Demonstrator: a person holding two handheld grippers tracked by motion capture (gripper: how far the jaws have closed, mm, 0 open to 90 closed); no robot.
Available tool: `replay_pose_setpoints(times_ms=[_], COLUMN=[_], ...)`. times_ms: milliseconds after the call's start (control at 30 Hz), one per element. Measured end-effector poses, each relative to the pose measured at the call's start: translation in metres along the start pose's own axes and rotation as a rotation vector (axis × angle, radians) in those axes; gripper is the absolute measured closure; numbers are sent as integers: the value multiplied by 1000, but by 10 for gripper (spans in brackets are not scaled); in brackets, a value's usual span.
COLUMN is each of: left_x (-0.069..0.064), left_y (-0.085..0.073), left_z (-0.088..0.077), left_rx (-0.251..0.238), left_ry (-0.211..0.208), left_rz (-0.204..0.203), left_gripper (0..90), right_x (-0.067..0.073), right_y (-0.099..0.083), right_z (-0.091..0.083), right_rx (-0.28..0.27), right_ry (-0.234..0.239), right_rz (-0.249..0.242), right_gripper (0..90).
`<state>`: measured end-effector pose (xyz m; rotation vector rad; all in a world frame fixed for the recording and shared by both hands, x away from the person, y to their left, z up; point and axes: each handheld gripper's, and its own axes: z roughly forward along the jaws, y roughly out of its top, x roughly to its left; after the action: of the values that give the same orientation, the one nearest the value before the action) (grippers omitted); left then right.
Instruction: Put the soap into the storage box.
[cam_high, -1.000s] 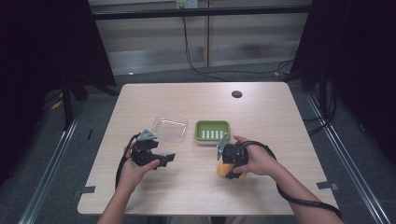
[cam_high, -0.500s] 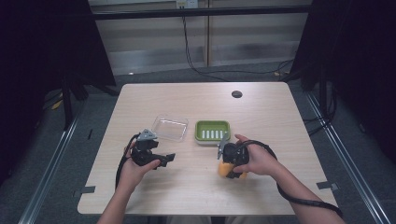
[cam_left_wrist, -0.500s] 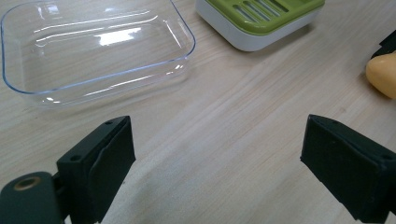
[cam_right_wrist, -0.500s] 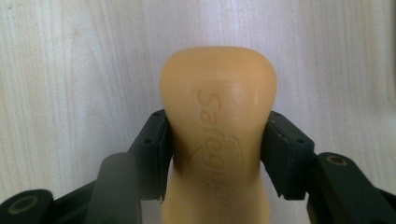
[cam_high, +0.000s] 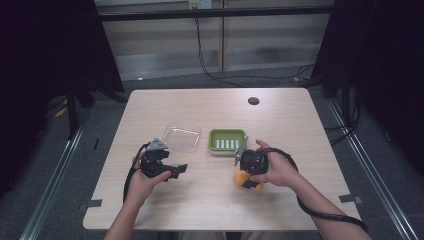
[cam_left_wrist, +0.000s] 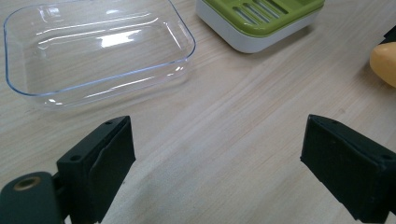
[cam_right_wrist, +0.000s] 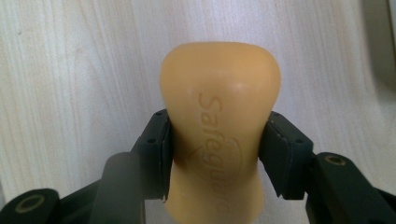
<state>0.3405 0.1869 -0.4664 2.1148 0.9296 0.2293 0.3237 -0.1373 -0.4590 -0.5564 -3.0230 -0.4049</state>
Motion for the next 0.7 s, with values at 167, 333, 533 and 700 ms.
replay_pose_setpoints(times_ms=[167, 333, 533, 700], left_x=[0, 0, 0, 1], left_y=[0, 0, 0, 0], left_z=[0, 0, 0, -1], left_rx=[1, -1, 0, 5], left_ry=[1, 4, -2, 0], left_rz=[1, -1, 0, 8], left_gripper=[95, 95, 95, 95], right_x=[-3, -5, -5, -8], right_y=[-1, 0, 3, 3], right_z=[-4, -8, -15, -17], right_rx=[-7, 8, 26, 26], right_ry=[-15, -26, -39, -29], right_rz=[20, 27, 27, 30], right_gripper=[498, 500, 502, 503])
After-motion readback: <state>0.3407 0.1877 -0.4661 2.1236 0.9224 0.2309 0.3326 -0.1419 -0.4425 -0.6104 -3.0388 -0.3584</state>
